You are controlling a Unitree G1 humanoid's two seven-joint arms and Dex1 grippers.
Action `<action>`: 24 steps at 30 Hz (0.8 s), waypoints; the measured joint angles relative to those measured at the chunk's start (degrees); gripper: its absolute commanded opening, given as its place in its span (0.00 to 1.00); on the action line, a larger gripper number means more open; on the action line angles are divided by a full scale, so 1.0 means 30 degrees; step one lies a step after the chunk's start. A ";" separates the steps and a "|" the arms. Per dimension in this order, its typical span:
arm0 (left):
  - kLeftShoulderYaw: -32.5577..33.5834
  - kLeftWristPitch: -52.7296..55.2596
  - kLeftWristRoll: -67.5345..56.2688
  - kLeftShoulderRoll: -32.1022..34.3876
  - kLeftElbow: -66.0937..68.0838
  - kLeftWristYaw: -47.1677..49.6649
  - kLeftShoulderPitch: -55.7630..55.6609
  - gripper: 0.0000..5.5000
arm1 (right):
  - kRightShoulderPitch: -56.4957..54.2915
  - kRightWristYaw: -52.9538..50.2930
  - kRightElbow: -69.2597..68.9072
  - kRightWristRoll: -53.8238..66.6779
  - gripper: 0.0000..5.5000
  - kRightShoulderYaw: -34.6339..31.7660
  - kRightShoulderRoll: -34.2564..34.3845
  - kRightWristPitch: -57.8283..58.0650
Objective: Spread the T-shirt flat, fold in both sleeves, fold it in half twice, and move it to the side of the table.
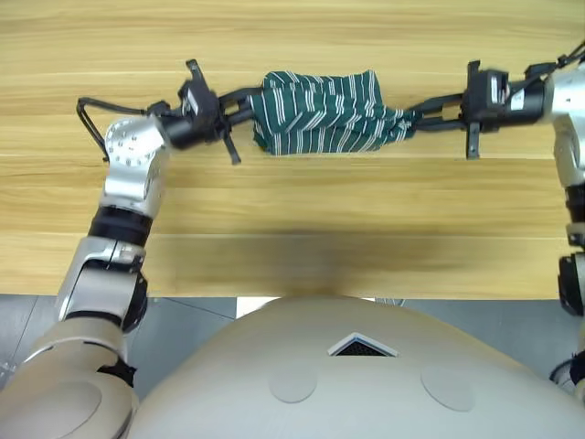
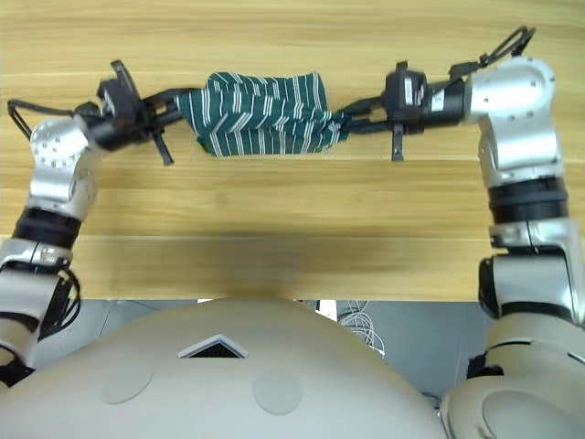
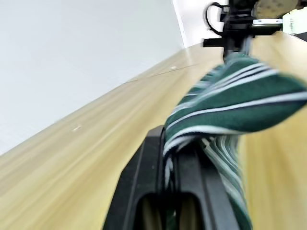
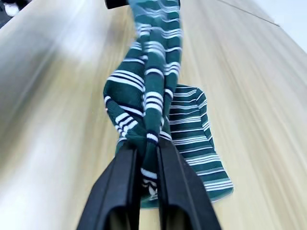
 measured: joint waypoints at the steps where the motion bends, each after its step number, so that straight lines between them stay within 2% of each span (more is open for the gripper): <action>1: 0.0226 0.0157 0.0087 -0.0629 0.1570 -0.0284 -0.0854 0.00 | -0.1024 0.0023 0.1651 -0.0545 0.05 0.0126 0.0649 -0.0036; 7: 0.1599 -0.0186 0.2582 -0.2646 1.0651 -0.0601 -0.4333 0.00 | -0.6030 -0.1549 1.1083 -0.3567 0.05 0.0296 0.4082 -0.1165; 12: 0.2007 0.0307 0.4805 -0.3650 1.4012 0.1059 -0.4955 0.00 | -0.7199 -0.3964 1.4395 -0.5077 0.05 -0.0117 0.5490 -0.1816; 14: 0.2270 0.0908 0.5358 -0.3886 1.4476 0.1720 -0.5072 0.00 | -0.7296 -0.4836 1.4973 -0.5723 0.13 -0.0160 0.5765 -0.1881; 19: 0.3520 0.2761 0.6001 -0.4322 1.4851 0.2966 -0.5571 0.16 | -0.7488 -0.7271 1.5801 -0.6496 0.29 -0.1075 0.6119 -0.1874; 24: 0.6446 0.6126 0.4654 -0.4640 1.5166 0.3172 -0.6131 0.31 | -0.7733 -1.0164 1.5907 -0.7213 0.46 -0.1702 0.6414 -0.2414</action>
